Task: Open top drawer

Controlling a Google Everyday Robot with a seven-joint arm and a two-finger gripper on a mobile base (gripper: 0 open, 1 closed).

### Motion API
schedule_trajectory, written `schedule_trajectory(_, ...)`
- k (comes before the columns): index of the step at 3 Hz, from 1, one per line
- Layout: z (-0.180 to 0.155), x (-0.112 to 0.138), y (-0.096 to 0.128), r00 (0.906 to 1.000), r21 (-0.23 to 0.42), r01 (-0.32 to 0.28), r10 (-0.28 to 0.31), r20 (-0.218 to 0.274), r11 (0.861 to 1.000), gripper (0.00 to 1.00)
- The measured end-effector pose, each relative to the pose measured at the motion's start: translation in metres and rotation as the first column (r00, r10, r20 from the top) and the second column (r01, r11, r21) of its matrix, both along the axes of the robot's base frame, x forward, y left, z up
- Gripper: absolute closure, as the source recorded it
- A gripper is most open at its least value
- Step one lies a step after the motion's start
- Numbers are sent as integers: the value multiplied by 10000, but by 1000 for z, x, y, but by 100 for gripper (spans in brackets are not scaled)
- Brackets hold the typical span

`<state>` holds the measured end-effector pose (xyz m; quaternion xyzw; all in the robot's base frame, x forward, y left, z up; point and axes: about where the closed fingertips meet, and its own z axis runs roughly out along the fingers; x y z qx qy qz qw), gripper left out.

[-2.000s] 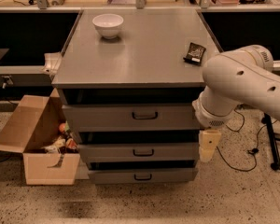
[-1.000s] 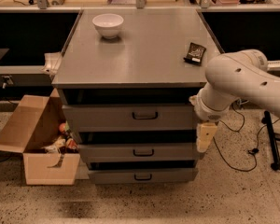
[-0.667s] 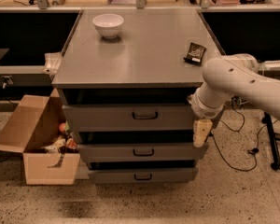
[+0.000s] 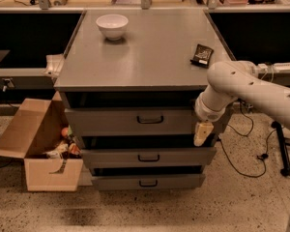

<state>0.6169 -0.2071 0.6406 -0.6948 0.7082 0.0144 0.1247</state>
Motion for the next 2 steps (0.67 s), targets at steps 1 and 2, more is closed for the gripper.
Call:
schedule_trajectory(1,9,-1,0,10000,18,-13,13,20,10000,48)
schedule_trajectory(2,15,-1,0,10000,18,-14,14,20,10000,71)
